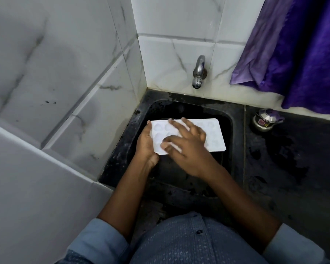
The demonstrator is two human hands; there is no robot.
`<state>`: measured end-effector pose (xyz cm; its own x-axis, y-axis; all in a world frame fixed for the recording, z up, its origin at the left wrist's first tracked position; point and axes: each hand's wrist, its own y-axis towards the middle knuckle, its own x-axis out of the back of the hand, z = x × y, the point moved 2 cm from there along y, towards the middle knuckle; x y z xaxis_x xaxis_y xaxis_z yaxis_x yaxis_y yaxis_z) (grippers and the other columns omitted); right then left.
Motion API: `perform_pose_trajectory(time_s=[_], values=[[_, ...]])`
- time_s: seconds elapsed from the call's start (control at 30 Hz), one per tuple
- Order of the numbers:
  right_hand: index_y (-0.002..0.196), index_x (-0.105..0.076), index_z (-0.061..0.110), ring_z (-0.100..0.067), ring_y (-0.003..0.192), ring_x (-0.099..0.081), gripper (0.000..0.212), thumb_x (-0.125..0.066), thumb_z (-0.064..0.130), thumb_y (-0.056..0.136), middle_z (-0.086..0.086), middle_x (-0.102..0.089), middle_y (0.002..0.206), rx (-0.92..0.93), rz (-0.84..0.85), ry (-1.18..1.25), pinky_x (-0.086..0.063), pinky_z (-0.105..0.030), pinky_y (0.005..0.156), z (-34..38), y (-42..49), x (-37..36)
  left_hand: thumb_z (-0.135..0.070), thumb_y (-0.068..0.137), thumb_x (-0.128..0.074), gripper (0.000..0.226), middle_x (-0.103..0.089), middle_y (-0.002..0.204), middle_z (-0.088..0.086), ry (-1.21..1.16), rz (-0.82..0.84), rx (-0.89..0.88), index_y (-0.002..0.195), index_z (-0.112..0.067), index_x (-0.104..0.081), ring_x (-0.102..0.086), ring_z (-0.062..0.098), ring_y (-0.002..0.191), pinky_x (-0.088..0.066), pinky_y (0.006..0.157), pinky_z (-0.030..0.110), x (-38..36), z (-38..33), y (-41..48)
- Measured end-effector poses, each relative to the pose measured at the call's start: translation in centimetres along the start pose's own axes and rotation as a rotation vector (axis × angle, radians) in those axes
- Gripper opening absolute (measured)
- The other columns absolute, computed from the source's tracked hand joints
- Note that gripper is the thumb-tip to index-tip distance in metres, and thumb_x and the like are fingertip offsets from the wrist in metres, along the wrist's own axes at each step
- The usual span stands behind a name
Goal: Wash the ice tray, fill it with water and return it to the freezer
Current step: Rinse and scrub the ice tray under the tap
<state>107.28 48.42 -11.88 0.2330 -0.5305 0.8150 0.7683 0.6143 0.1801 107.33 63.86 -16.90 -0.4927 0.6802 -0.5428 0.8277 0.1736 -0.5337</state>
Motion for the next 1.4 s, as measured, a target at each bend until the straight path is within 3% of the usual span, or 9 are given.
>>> perform_pose_trajectory(time_s=[0.1, 0.23, 0.4, 0.5, 0.77, 0.9, 1.13, 1.33, 1.4], values=[[0.106, -0.074, 0.029, -0.022, 0.141, -0.04, 0.039, -0.047, 0.055, 0.098, 0.009, -0.059, 0.146, -0.151, -0.315, 0.071, -0.021, -0.039, 0.108, -3.3, 0.6, 2.6, -0.054, 0.106, -0.04, 0.06, -0.073, 0.128, 0.021, 0.032, 0.005, -0.042, 0.128, -0.007, -0.071, -0.073, 0.039, 0.107, -0.06, 0.089, 0.049, 0.5, -0.6, 0.0], [0.108, -0.07, 0.024, -0.035, 0.116, -0.058, 0.022, -0.057, 0.033, 0.094, -0.003, -0.07, 0.12, -0.41, -0.425, -0.016, -0.044, -0.046, 0.099, -9.5, 0.7, 4.7, -0.044, 0.106, -0.04, 0.048, -0.079, 0.114, 0.016, 0.085, -0.005, -0.094, 0.11, -0.011, -0.075, -0.077, 0.035, 0.092, -0.064, 0.075, 0.046, 0.6, -1.1, -0.4], [0.104, -0.073, 0.012, -0.028, 0.094, -0.069, 0.014, -0.065, 0.021, 0.098, -0.01, -0.074, 0.103, -0.696, -0.295, 0.317, -0.052, -0.037, 0.084, -13.7, 0.6, 5.0, -0.043, 0.105, -0.042, 0.047, -0.079, 0.113, 0.016, 0.094, -0.018, -0.107, 0.109, -0.011, -0.075, -0.078, 0.035, 0.089, -0.064, 0.072, 0.045, 0.7, -1.3, -0.2], [0.092, -0.074, 0.012, -0.029, 0.085, -0.073, 0.016, -0.063, 0.019, 0.101, -0.015, -0.077, 0.096, -0.782, -0.22, 0.597, -0.059, -0.044, 0.079, -13.8, 0.6, 4.7, -0.045, 0.105, -0.038, 0.05, -0.079, 0.114, 0.016, 0.099, -0.056, -0.082, 0.113, -0.013, -0.075, -0.078, 0.034, 0.09, -0.063, 0.076, 0.047, 0.5, -1.3, 0.0], [0.089, -0.073, 0.009, -0.034, 0.089, -0.076, 0.013, -0.067, 0.015, 0.099, -0.014, -0.078, 0.094, -0.862, -0.316, 0.778, -0.061, -0.049, 0.082, -15.2, 2.3, 4.6, -0.037, 0.112, -0.039, 0.042, -0.081, 0.111, 0.012, 0.234, -0.098, -0.023, 0.125, -0.012, -0.07, -0.079, 0.03, 0.093, -0.064, 0.074, 0.044, 0.3, -2.2, 2.6], [0.086, -0.072, 0.013, -0.037, 0.087, -0.074, 0.014, -0.065, 0.012, 0.099, -0.017, -0.077, 0.097, -0.851, -0.354, 0.803, -0.06, -0.054, 0.083, -16.7, 3.9, 4.9, -0.027, 0.114, -0.043, 0.029, -0.079, 0.114, 0.01, 0.419, -0.138, -0.024, 0.113, -0.018, -0.071, -0.078, 0.026, 0.091, -0.062, 0.069, 0.043, 0.3, -3.5, 4.9], [0.084, -0.066, 0.013, -0.026, 0.072, -0.069, 0.02, -0.06, 0.0, 0.097, -0.018, -0.074, 0.098, -0.881, -0.36, 0.781, -0.056, -0.038, 0.063, -18.1, 6.5, 4.6, 0.0, 0.107, -0.051, 0.019, -0.074, 0.12, 0.022, 0.548, -0.211, -0.136, 0.112, -0.003, -0.069, -0.073, 0.035, 0.092, -0.062, 0.073, 0.045, -0.8, -5.6, 8.3], [0.082, -0.064, 0.018, -0.031, 0.09, -0.072, 0.023, -0.059, 0.0, 0.095, -0.019, -0.075, 0.106, -0.855, -0.409, 0.762, -0.06, -0.049, 0.083, -18.8, 8.4, 4.0, 0.017, 0.092, -0.06, 0.033, -0.077, 0.111, 0.015, 0.62, -0.217, -0.307, 0.113, -0.007, -0.072, -0.075, 0.036, 0.103, -0.064, 0.087, 0.051, -1.7, -7.6, 9.1], [0.081, -0.063, 0.018, -0.028, 0.089, -0.069, 0.024, -0.058, -0.001, 0.094, -0.018, -0.075, 0.103, -0.841, -0.425, 0.752, -0.06, -0.046, 0.078, -18.6, 8.8, 4.1, 0.018, 0.091, -0.061, 0.034, -0.076, 0.098, 0.008, 0.637, -0.229, -0.386, 0.112, -0.007, -0.071, -0.076, 0.028, 0.093, -0.065, 0.083, 0.042, -2.2, -8.1, 9.0]])
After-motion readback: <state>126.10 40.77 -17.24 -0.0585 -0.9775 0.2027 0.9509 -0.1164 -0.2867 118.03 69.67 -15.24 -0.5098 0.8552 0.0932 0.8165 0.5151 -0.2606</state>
